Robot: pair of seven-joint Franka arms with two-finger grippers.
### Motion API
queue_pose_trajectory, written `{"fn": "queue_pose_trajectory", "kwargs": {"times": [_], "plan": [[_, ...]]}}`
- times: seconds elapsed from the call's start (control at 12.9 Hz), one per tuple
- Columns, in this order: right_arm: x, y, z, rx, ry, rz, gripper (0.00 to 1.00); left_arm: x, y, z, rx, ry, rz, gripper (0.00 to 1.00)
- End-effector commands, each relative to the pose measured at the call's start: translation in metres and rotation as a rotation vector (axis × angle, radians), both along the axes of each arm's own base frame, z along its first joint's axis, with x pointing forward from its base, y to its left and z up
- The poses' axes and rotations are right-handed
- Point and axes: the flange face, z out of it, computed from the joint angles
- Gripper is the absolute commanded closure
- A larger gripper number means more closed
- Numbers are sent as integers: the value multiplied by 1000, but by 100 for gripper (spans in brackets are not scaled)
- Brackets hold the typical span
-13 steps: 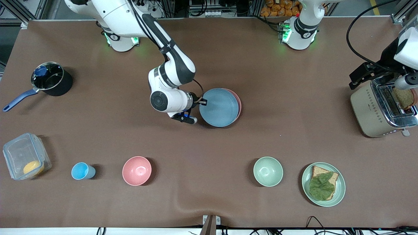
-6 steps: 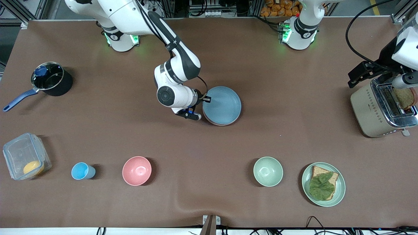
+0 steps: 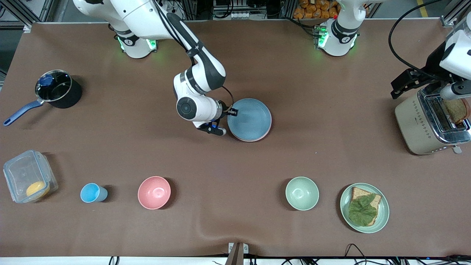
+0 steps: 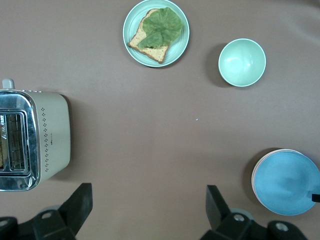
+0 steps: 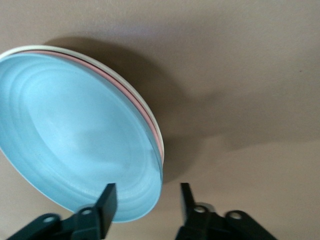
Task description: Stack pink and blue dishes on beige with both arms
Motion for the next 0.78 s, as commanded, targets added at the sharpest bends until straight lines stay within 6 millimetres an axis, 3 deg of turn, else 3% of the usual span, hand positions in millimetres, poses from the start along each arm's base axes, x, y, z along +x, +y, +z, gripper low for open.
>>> {"fn": "queue_pose_trajectory", "kwargs": {"times": [0.0, 0.39, 0.54, 0.7], "plan": [[27, -45, 37, -7, 9, 14, 0, -6, -3, 7, -17, 5, 8, 0], [88, -210, 88, -77, -26, 254, 0, -6, -3, 8, -17, 2, 7, 0], [103, -276, 106, -69, -51, 291, 0, -6, -3, 8, -17, 2, 5, 0], [104, -325, 125, -62, -66, 319, 0, -6, -3, 8, -17, 2, 4, 0]]}}
